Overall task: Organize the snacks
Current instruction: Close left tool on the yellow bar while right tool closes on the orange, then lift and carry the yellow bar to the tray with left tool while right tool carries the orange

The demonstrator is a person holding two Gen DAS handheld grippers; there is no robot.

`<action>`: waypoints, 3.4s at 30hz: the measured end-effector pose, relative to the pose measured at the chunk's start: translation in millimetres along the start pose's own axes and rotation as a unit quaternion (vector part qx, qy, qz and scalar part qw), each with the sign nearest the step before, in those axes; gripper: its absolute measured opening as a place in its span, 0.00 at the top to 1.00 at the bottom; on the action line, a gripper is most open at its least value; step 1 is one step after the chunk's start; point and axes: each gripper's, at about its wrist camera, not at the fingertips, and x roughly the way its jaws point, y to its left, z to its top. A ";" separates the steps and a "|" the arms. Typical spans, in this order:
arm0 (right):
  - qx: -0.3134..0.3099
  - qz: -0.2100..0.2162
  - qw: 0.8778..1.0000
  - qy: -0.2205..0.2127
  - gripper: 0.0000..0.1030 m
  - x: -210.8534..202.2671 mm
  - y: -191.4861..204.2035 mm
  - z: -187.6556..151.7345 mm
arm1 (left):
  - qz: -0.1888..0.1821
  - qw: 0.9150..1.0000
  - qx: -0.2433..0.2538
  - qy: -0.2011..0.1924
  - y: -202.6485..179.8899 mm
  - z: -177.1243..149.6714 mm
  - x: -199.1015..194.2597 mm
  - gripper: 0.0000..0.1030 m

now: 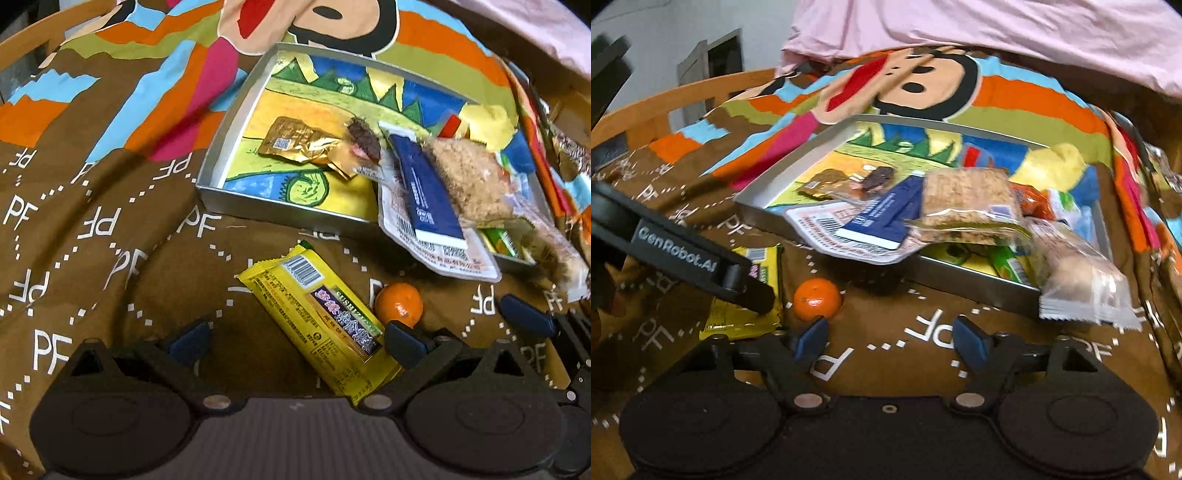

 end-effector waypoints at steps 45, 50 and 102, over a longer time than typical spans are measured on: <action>-0.141 0.005 0.990 0.007 0.65 15.1 46.7 5.4 | 0.063 0.997 0.044 -0.007 -0.6 1.1 6.0 0.28; -0.130 0.016 0.991 -0.006 0.59 22.0 43.1 4.0 | 0.072 0.996 0.052 -0.001 -2.4 10.5 14.7 0.26; -0.049 -0.069 0.986 -0.146 0.66 -117.0 74.1 -12.3 | 0.000 0.987 -0.009 -0.159 36.4 -75.9 -114.9 0.51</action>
